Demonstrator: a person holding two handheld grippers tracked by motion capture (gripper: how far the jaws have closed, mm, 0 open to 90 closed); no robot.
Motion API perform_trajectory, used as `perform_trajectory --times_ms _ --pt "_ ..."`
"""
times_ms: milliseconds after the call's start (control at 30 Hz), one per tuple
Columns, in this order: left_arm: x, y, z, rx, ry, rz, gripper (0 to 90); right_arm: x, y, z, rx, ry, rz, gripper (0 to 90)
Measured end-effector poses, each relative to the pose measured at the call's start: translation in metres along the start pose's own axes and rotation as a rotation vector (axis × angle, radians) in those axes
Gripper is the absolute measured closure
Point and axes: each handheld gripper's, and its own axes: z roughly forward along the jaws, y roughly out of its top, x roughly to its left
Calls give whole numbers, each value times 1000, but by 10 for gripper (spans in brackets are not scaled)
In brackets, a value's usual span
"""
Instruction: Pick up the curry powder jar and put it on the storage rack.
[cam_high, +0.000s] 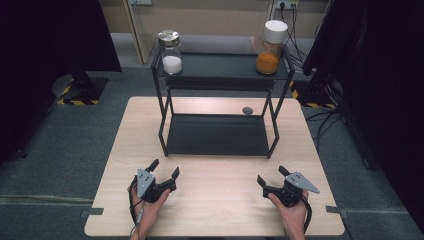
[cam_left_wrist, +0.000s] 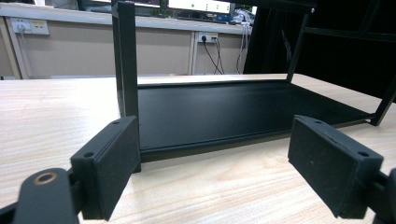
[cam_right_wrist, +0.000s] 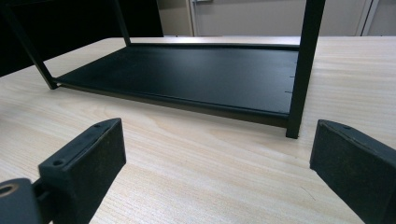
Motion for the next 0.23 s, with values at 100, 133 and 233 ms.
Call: perform_trajectory --times_ms 100,133,233 --pt "0 0 0 1 -1 1 161 0 0 0 2 2 -3 38" --pt "0 0 0 1 -2 1 160 0 0 0 1 2 -2 37" --pt "0 0 1 1 -5 3 159 0 -1 0 -5 3 3 36"
